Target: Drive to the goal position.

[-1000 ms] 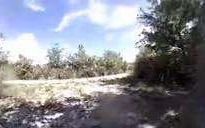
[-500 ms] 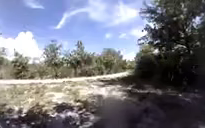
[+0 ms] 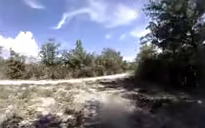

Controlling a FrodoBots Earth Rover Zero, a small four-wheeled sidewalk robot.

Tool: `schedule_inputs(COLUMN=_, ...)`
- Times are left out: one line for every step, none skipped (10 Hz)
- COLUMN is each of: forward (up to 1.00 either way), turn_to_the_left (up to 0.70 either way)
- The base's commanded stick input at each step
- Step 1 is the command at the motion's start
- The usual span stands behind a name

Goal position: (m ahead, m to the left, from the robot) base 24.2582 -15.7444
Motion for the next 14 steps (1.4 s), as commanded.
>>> schedule_inputs(forward=0.85, turn_to_the_left=0.0)
schedule_inputs(forward=0.85, turn_to_the_left=0.0)
schedule_inputs(forward=0.85, turn_to_the_left=0.0)
schedule_inputs(forward=0.85, turn_to_the_left=0.0)
schedule_inputs(forward=0.85, turn_to_the_left=0.0)
schedule_inputs(forward=0.85, turn_to_the_left=0.0)
schedule_inputs(forward=0.85, turn_to_the_left=0.0)
schedule_inputs(forward=0.85, turn_to_the_left=0.0)
schedule_inputs(forward=0.85, turn_to_the_left=0.0)
schedule_inputs(forward=0.85, turn_to_the_left=0.0)
schedule_inputs(forward=0.85, turn_to_the_left=0.0)
schedule_inputs(forward=0.85, turn_to_the_left=0.0)
schedule_inputs(forward=0.85, turn_to_the_left=0.0)
schedule_inputs(forward=0.85, turn_to_the_left=0.0)
